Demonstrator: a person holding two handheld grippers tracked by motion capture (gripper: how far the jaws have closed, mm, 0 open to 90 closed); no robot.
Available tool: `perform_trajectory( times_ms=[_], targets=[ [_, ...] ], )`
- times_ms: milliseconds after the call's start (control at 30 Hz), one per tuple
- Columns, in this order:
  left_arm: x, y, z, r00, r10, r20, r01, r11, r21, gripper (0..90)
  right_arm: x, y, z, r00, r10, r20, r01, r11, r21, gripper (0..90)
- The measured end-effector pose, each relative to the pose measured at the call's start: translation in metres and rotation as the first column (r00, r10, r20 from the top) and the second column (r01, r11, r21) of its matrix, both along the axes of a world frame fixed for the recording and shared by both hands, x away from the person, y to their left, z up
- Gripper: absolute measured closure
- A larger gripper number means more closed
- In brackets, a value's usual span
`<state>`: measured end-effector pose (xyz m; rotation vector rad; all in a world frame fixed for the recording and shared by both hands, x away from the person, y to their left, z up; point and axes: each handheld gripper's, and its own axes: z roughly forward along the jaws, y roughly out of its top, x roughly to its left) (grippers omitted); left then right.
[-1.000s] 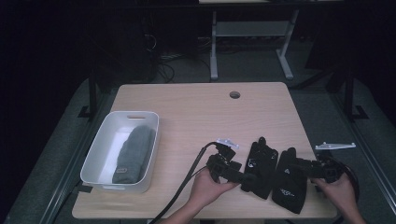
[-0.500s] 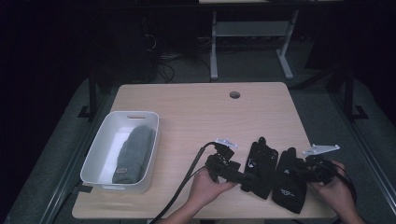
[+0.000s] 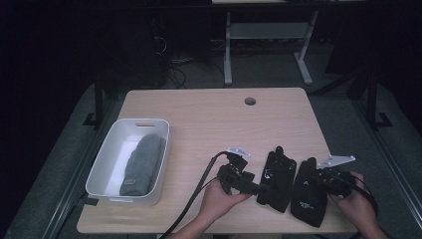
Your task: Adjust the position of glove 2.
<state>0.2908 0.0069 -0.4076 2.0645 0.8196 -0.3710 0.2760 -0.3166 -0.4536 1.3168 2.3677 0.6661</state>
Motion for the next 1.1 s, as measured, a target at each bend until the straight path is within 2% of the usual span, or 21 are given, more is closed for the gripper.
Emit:
perform_trajectory(
  times_ms=[233, 500, 800, 900, 1100],
  targets=[
    [0.000, 0.000, -0.002, 1.0000, 0.002, -0.001, -0.002, 1.0000, 0.002, 22.3, 0.003, -0.004, 0.002, 0.9992, -0.029, -0.027, 0.031, 0.998, 0.056, 87.2],
    [0.000, 0.000, -0.002, 1.0000, 0.002, 0.003, -0.003, 1.0000, 0.008, 22.3, 0.002, -0.008, 0.009, 0.9991, -0.037, -0.022, 0.040, 0.994, 0.105, 87.4],
    [0.000, -0.001, -0.002, 1.0000, 0.001, 0.007, -0.001, 1.0000, 0.006, 22.3, 0.000, -0.005, 0.030, 0.9998, -0.020, 0.001, 0.020, 0.992, 0.125, 87.4],
    [0.000, -0.001, -0.002, 1.0000, 0.002, 0.007, -0.002, 1.0000, 0.005, 22.3, -0.003, -0.003, 0.041, 0.9999, -0.014, 0.006, 0.013, 0.990, 0.142, 87.4],
    [0.000, -0.001, 0.000, 0.9999, -0.002, 0.015, 0.002, 1.0000, 0.005, 22.3, -0.006, 0.005, 0.064, 0.9991, 0.029, 0.029, -0.034, 0.987, 0.157, 87.4]
  ],
)
